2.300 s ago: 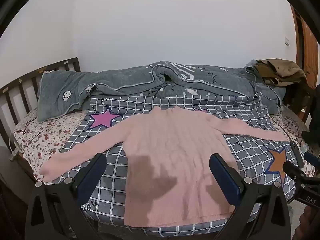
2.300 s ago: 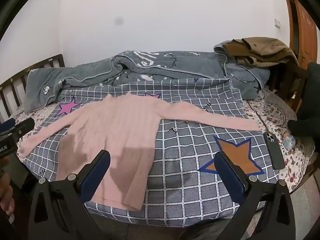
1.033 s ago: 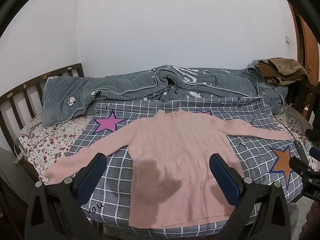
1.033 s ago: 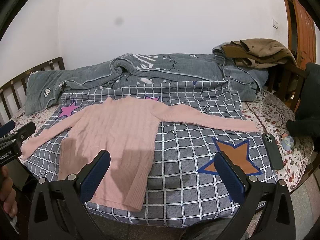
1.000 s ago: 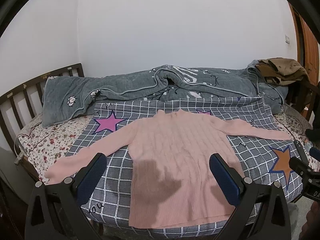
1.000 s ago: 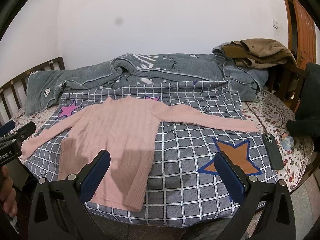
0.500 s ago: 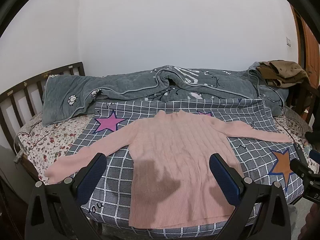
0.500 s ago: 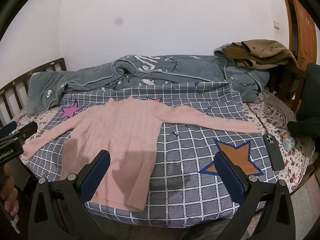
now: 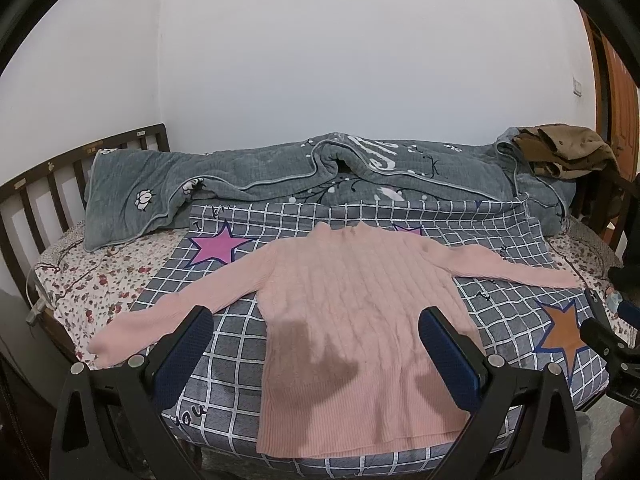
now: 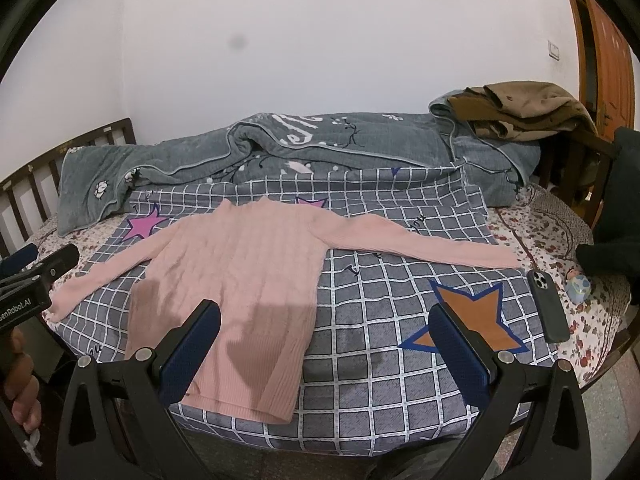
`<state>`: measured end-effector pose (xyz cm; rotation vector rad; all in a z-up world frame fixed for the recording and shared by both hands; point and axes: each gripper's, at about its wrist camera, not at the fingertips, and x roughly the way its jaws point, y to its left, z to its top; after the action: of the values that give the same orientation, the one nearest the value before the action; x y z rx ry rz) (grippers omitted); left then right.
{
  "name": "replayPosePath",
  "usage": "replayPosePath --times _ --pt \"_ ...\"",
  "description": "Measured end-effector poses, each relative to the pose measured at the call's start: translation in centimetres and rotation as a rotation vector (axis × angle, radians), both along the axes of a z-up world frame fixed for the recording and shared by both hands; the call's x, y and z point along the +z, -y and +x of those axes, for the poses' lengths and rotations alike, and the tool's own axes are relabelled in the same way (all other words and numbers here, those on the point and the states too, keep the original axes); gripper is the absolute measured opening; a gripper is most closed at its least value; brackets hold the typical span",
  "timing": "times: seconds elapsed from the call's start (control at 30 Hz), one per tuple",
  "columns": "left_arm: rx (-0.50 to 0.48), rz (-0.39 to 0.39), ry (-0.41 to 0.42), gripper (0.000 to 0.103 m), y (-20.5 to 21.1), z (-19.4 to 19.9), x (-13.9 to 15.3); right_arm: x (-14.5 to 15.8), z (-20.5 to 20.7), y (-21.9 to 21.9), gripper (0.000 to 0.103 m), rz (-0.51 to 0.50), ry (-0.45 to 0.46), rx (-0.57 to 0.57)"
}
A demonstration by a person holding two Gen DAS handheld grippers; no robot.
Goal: Fold small clothes
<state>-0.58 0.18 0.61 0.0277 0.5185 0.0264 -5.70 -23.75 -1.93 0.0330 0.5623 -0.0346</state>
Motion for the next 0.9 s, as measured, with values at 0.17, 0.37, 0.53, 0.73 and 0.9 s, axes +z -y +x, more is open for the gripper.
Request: replayPosePath --times 0.17,0.37,0.53,0.73,0.9 --pt "-0.003 -0.005 0.003 0.103 0.2 -0.17 0.05 0.02 -0.01 -0.05 0.102 0.002 -0.003 0.003" --pt "-0.009 -0.014 0.013 0.103 0.19 -0.43 0.09 0.07 -0.01 -0.04 0.102 0.002 -0.005 0.004" --pt "-0.01 -0.021 0.019 0.103 0.09 -0.55 0.14 0.04 -0.03 -0.04 0.102 0.004 -0.005 0.006" --pt "-0.016 -0.036 0.024 0.103 -0.21 -0.44 0.06 0.04 0.05 -0.26 0.102 -0.003 -0.007 0.012" --pt "-0.028 -0.056 0.011 0.103 -0.55 0.04 -0.25 0.03 0.37 -0.7 0.102 -0.011 -0.006 0.014"
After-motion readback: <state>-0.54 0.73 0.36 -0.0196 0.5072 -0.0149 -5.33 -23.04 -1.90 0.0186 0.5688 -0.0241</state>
